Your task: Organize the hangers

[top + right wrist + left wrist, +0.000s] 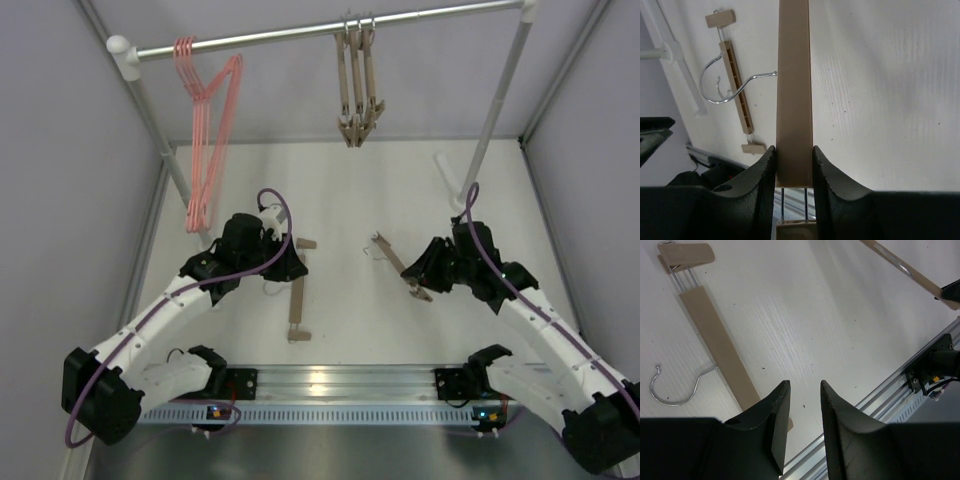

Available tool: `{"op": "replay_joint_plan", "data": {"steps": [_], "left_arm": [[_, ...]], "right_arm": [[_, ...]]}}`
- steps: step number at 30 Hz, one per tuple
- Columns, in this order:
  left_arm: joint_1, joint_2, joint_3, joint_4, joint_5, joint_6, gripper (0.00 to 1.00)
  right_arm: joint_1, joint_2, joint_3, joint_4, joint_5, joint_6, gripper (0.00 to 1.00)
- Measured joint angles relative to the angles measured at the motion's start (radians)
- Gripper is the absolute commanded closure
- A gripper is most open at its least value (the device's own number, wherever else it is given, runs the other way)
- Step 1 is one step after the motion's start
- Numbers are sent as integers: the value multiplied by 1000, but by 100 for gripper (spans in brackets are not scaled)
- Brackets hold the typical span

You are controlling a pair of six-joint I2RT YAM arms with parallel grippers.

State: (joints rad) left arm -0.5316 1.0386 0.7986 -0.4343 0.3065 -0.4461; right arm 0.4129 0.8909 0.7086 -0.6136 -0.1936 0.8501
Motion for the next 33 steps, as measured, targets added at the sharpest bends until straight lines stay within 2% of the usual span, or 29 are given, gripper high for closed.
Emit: {"op": "replay_joint_plan", "data": {"steps": [7, 15, 26, 33], "left_arm": [[0, 0, 0, 0, 3, 0, 65], [0, 0, 0, 0, 11, 0, 65], [0, 0, 0, 0, 15, 4, 65], [0, 0, 0, 0, 14, 6, 65]], "right_arm": [[-176, -12, 2, 43, -213, 64, 100], [-325, -9, 97, 173, -355, 209, 100], [-426, 114, 326, 346, -407, 422, 100], [-434, 227, 505, 456, -412, 541, 100]]}}
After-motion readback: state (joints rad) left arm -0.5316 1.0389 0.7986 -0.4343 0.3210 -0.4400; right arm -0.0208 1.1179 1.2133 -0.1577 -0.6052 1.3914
